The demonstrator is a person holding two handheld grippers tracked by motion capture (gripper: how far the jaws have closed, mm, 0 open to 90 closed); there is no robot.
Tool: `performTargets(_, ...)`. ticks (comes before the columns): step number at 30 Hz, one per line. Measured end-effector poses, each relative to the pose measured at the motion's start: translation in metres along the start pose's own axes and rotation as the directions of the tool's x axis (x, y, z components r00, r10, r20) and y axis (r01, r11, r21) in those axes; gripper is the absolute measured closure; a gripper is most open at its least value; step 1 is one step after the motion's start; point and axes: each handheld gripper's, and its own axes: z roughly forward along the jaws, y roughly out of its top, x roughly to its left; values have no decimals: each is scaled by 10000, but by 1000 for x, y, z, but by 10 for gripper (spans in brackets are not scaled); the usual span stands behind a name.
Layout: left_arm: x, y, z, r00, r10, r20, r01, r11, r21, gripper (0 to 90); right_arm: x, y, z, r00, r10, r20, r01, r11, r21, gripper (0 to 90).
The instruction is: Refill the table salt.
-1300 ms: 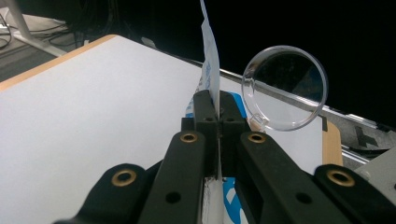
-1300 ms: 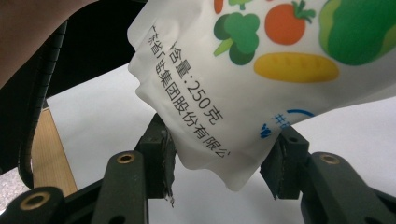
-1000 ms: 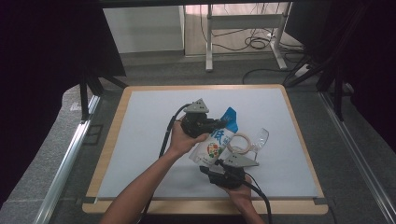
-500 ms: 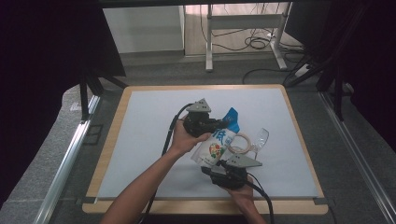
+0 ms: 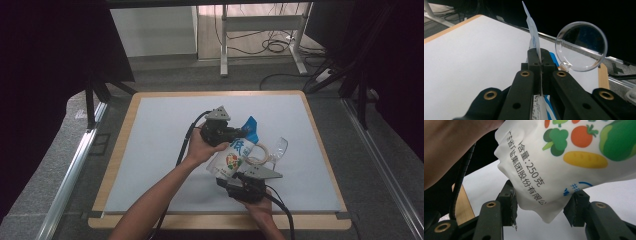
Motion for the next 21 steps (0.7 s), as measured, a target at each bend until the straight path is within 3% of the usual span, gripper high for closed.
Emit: performTargets(21,4,11,11,10000,19,38,-22,9969,784,899,0,2,3,9992,410,26,-410,9989,-213,517)
